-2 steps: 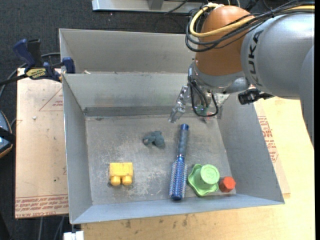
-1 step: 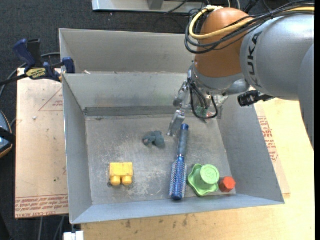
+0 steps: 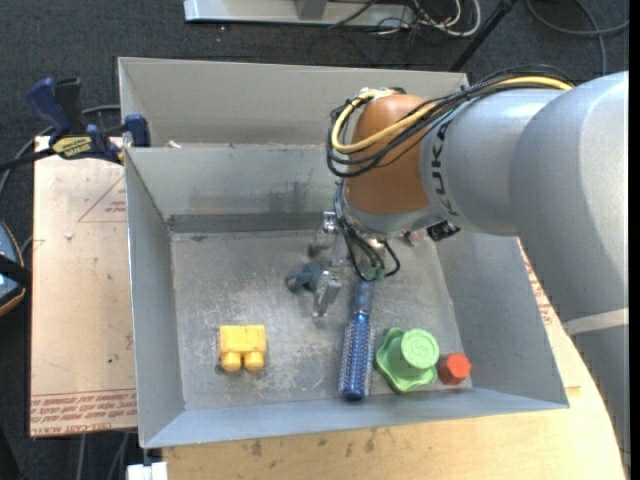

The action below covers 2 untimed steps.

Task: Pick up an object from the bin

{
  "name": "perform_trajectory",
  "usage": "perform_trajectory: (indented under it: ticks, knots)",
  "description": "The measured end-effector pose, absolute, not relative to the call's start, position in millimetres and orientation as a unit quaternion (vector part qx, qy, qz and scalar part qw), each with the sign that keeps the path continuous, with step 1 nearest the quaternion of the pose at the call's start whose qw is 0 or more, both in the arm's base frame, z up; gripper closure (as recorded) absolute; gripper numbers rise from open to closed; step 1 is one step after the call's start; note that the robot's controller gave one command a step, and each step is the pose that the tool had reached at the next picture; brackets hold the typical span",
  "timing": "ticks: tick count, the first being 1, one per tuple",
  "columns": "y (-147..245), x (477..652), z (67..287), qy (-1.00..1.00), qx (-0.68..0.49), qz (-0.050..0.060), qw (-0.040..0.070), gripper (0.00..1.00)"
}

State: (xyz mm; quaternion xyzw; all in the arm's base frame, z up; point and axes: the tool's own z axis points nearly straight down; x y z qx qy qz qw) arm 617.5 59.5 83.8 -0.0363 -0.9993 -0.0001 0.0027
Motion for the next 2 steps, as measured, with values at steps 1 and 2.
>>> perform_trajectory:
  ticks: [1, 2]
  knots:
    - [59.6, 619.3, 87.2, -0.999, -0.036, 0.000, 0.000, 1.00]
    - [65.2, 612.2, 241.1, -0.997, 0.072, 0.000, -0.006, 1.00]
